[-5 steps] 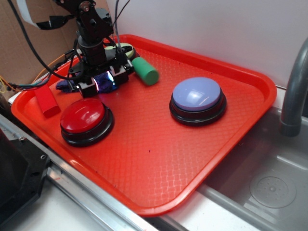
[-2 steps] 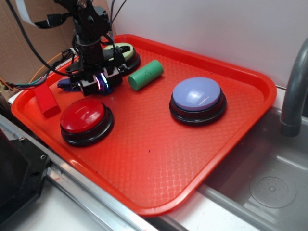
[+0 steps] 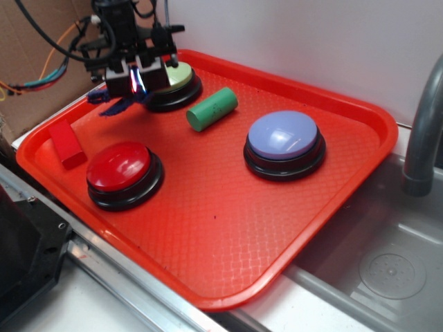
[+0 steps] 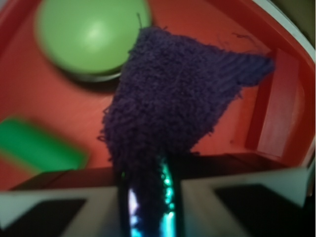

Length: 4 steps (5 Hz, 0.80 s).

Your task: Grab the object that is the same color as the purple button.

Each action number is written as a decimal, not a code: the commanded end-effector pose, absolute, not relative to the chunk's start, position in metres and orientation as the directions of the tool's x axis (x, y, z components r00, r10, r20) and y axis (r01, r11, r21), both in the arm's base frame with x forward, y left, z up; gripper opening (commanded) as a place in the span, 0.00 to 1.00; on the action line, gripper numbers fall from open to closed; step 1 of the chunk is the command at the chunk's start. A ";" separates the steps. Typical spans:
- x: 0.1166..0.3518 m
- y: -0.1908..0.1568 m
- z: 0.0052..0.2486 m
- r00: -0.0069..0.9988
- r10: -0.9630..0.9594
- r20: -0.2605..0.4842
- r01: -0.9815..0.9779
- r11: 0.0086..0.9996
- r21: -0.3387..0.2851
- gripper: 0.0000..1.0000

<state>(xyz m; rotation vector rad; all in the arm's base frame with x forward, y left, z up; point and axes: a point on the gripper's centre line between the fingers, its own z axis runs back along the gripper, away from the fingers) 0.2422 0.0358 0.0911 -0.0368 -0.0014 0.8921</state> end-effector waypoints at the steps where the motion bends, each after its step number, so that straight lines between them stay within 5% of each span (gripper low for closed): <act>1: 0.246 0.015 0.177 0.878 0.478 -0.016 -0.469 0.855 -0.219 0.00; 4: 0.232 0.007 0.214 0.954 0.288 0.082 -0.266 0.941 -0.208 0.00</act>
